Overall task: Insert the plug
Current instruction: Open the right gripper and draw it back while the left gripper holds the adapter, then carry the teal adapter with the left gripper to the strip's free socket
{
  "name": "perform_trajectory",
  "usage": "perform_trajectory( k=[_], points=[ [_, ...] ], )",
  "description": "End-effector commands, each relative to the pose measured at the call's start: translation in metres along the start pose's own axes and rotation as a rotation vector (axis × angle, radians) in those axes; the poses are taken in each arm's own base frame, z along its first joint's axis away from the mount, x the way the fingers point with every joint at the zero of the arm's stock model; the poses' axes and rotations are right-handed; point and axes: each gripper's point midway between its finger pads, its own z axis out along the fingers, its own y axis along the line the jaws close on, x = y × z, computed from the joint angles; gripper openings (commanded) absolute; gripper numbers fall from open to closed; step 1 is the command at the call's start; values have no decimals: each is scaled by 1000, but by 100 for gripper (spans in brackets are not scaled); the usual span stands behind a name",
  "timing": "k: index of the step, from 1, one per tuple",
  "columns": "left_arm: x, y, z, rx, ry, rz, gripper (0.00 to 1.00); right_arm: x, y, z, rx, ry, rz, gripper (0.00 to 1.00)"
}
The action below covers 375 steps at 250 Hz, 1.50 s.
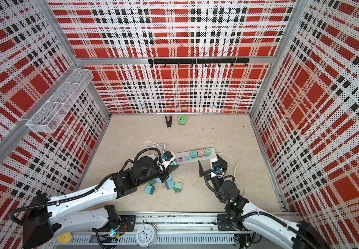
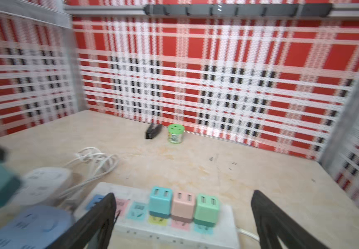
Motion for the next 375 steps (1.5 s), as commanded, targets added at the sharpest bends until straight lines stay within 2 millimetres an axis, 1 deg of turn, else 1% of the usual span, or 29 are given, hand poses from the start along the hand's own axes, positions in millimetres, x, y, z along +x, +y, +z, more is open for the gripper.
perform_trajectory(
  k=[1,11,28,57,75,91,107,120,146,166,204,226,253,314,346,375],
  points=[
    [-7,8,-4,-16,-49,122,0,24,-34,3,120,125,86,99],
    [-5,8,-2,2,-45,148,0,28,-46,3,153,136,132,100],
    [-1,5,1,33,-41,194,0,32,-58,4,169,146,191,100],
    [3,9,8,28,-19,239,0,33,-80,9,227,158,268,100],
    [7,12,13,32,-6,262,0,35,-88,14,243,165,291,100],
    [9,16,17,37,4,274,0,43,-93,19,270,186,314,100],
    [9,17,21,63,3,276,0,53,-94,23,277,191,327,100],
    [9,18,23,84,0,278,0,56,-89,27,252,203,319,96],
    [12,20,30,127,1,279,0,59,-86,29,241,237,312,96],
    [15,24,39,144,18,269,0,59,-86,28,238,222,314,96],
    [27,22,60,205,53,258,0,57,-89,25,250,207,320,97],
    [31,26,72,209,76,243,0,57,-89,24,249,204,321,97],
    [37,27,86,255,88,230,0,57,-90,24,255,203,323,97],
    [43,30,122,326,121,204,0,58,-88,28,248,218,318,97],
    [40,28,133,359,121,216,0,59,-88,28,246,220,317,97],
    [40,31,141,357,128,227,0,58,-88,27,249,214,319,97]
  ],
)
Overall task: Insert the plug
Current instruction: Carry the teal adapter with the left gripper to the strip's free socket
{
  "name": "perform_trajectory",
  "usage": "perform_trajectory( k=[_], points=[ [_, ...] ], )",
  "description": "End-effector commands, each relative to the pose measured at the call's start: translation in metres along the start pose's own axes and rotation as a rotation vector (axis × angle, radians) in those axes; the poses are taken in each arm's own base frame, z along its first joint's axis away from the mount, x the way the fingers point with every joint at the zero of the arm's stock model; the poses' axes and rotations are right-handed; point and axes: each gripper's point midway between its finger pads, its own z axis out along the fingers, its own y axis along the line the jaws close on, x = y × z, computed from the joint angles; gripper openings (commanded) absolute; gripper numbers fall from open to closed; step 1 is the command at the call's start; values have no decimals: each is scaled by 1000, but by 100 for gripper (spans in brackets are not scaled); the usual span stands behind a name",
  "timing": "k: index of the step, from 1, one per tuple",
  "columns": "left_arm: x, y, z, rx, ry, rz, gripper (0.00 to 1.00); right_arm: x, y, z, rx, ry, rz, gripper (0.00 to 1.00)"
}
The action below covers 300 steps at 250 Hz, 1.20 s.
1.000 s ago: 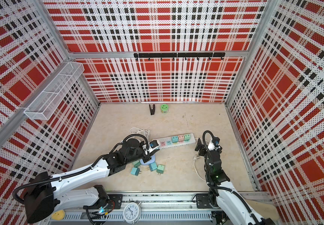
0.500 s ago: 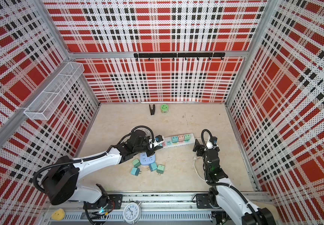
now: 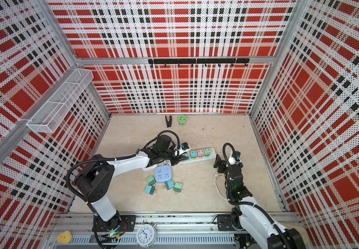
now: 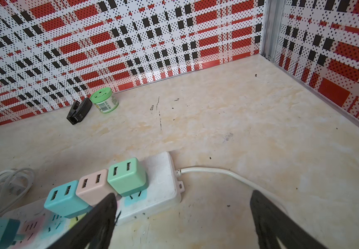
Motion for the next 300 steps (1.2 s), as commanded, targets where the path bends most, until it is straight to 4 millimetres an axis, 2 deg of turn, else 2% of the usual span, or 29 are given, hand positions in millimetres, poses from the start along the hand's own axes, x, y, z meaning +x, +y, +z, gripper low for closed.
perform_trajectory(
  k=[1,169,300],
  points=[
    [-7,2,5,28,-14,31,0,-17,6,-1,-23,-58,28,97],
    [14,22,24,37,53,-4,0,-17,6,-1,-24,-57,28,97],
    [26,25,40,73,110,-31,0,-17,6,-1,-26,-57,28,97]
  ],
)
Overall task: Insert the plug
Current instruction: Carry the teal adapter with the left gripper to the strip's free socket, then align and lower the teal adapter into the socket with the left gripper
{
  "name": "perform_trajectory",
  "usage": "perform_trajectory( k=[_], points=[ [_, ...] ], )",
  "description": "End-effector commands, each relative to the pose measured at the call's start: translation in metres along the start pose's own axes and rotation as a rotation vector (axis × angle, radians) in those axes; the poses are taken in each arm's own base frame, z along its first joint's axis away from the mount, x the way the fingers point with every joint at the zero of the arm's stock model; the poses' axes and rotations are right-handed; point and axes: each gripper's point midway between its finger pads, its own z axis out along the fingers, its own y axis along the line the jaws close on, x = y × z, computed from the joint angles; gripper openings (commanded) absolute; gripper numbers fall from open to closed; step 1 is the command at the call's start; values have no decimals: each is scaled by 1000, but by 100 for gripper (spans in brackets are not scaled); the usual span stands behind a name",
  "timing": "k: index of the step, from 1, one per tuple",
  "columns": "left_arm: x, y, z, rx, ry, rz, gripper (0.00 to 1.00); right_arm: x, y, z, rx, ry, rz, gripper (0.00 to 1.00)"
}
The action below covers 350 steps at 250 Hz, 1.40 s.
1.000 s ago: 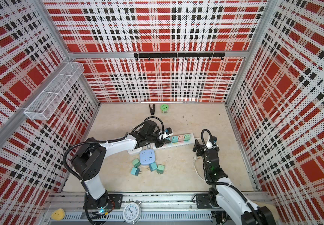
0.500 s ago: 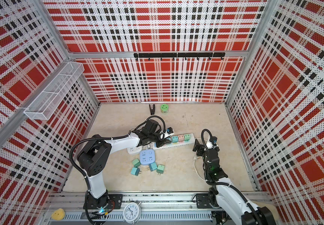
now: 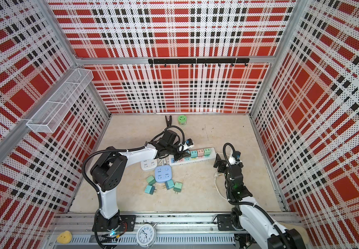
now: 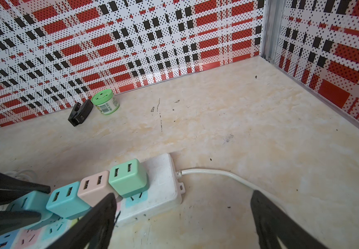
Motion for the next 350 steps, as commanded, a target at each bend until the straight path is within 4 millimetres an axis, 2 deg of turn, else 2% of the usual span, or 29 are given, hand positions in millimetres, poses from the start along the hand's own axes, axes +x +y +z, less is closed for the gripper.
perform_trajectory(
  k=[1,86,148,216,273,350],
  points=[
    [9,1,6,22,30,-5,0,-15,6,0,-24,-52,26,97],
    [10,-6,4,46,46,-25,0,-15,6,0,-23,-49,25,97],
    [7,-28,3,85,28,-75,0,-15,5,-1,-19,-54,28,97],
    [4,-38,21,119,35,-139,0,-13,7,1,-27,-41,21,97],
    [-6,-45,29,126,33,-132,0,-14,6,0,-26,-47,23,97],
    [15,-49,31,103,73,-165,0,-14,7,1,-31,-45,20,97]
  ],
)
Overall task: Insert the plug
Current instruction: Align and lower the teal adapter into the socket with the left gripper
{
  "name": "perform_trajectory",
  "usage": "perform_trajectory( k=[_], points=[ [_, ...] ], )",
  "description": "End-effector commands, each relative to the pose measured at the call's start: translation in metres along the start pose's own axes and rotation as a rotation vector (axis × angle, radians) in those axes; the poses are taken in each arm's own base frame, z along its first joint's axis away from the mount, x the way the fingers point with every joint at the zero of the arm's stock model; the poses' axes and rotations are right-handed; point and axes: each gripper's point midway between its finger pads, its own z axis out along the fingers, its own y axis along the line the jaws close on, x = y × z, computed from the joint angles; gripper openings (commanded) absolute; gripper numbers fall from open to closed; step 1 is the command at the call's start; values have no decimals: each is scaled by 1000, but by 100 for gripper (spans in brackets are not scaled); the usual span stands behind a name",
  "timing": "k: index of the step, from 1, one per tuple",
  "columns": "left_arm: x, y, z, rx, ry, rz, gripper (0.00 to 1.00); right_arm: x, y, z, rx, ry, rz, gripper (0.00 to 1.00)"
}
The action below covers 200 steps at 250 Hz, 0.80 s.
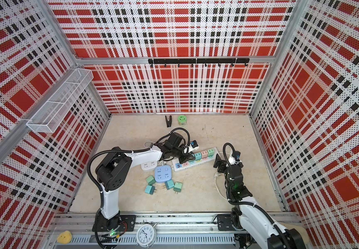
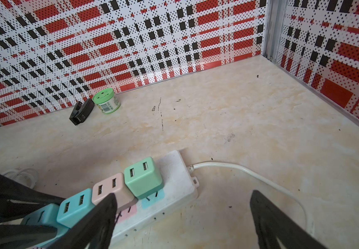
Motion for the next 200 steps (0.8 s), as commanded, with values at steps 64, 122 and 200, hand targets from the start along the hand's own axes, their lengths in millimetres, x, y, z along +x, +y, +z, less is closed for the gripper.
perform_trajectory(
  k=[64,122,200],
  points=[
    [44,-23,24,56,100,-68,0,-14,6,1,-21,-47,21,96],
    [42,-25,26,21,121,-25,0,-15,3,0,-7,-59,30,97],
    [59,-23,27,-12,196,2,0,-15,2,0,-4,-54,31,97]
  ],
)
